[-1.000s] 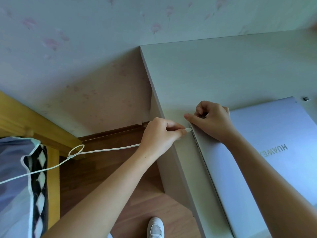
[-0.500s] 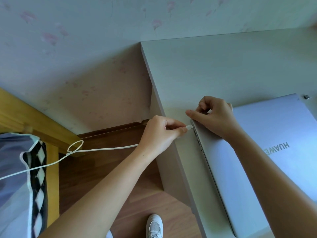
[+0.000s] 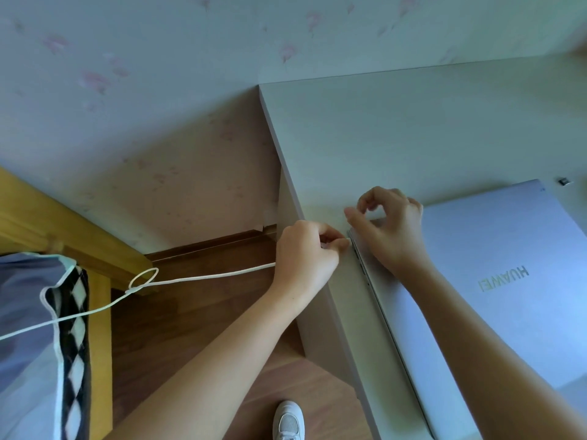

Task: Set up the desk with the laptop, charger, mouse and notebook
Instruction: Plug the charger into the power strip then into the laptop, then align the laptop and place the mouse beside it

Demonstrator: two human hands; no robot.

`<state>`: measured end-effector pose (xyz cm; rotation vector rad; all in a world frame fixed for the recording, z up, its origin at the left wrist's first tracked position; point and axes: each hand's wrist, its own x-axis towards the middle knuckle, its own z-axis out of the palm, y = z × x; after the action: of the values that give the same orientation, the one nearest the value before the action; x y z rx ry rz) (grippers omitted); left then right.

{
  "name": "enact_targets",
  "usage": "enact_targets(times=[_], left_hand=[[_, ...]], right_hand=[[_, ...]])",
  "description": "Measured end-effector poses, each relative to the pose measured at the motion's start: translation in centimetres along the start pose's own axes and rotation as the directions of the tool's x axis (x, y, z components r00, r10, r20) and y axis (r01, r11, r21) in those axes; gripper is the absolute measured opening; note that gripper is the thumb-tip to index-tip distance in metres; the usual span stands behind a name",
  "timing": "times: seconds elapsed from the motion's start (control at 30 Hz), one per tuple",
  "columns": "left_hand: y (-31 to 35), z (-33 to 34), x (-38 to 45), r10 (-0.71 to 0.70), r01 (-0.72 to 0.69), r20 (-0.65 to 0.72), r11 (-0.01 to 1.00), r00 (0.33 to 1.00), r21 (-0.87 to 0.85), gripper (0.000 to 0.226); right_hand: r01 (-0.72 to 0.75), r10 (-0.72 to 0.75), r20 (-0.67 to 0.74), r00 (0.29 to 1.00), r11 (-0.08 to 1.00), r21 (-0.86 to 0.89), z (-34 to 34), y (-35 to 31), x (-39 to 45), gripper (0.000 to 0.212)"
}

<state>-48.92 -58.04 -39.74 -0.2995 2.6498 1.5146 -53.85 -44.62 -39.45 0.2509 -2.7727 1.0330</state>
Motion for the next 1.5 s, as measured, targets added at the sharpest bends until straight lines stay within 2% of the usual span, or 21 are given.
enact_targets(times=[0.03,0.13,0.23,0.37,0.43,0.53,0.63,0.7,0.93,1.03,1.23,1.5], left_hand=[[0.1,0.1,0.0,0.001,-0.001,-0.010,1.000,1.000,0.016,0.007],[0.4,0.5,-0.2,0.005,-0.003,-0.035,0.999,0.999,0.052,0.007],[0.5,0.8,-0.3,0.018,-0.013,-0.065,0.997,0.998,0.074,0.008],[0.0,1.5,-0.3,0.099,-0.087,-0.114,0.990,0.989,0.110,0.008],[-0.5,1.7,-0.3,0.212,-0.185,-0.136,0.964,0.968,0.189,0.008],[-0.9,1.9,-0.7,0.416,-0.331,-0.135,0.849,0.899,0.413,0.009],[-0.4,2.5,-1.2,0.508,-0.408,-0.075,0.763,0.858,0.502,0.030],[0.2,3.0,-1.3,0.543,-0.450,-0.017,0.713,0.840,0.538,0.035],[1.9,5.5,-2.0,0.521,-0.517,0.206,0.566,0.828,0.643,0.058],[2.8,7.6,-2.4,0.515,-0.545,0.256,0.549,0.818,0.634,0.061],[4.4,12.2,-2.3,0.489,-0.530,0.252,0.591,0.835,0.608,0.058],[9.3,20.1,1.7,0.496,-0.527,0.240,0.593,0.835,0.609,0.057]], right_hand=[[0.066,-0.068,-0.027,0.997,0.995,-0.075,0.1,0.0,-0.3,0.014],[0.113,-0.112,0.013,0.994,0.985,-0.129,0.0,0.0,-0.7,0.059],[0.169,-0.153,0.080,0.985,0.948,-0.270,0.3,-0.1,-0.9,0.074],[0.155,-0.130,0.093,0.987,0.930,-0.334,0.6,0.2,-0.8,0.073],[0.139,-0.115,0.090,0.989,0.932,-0.334,0.7,0.4,-0.7,0.073],[0.139,-0.112,0.101,0.989,0.934,-0.329,0.6,0.5,-0.7,0.071],[0.089,-0.069,0.083,0.994,0.957,-0.274,0.0,0.6,-1.0,0.069],[0.069,-0.055,0.058,0.997,0.962,-0.263,-0.6,1.1,-1.5,0.065],[0.058,-0.054,0.023,0.998,0.942,-0.330,-3.7,4.3,-5.1,0.058],[0.000,-0.003,-0.006,1.000,0.919,-0.393,-5.5,6.2,-6.8,0.056],[-0.119,0.108,-0.049,0.993,0.873,-0.472,-8.6,9.7,-7.6,0.055],[-0.203,0.174,-0.105,0.979,0.828,-0.523,-13.4,16.7,-3.9,0.056]])
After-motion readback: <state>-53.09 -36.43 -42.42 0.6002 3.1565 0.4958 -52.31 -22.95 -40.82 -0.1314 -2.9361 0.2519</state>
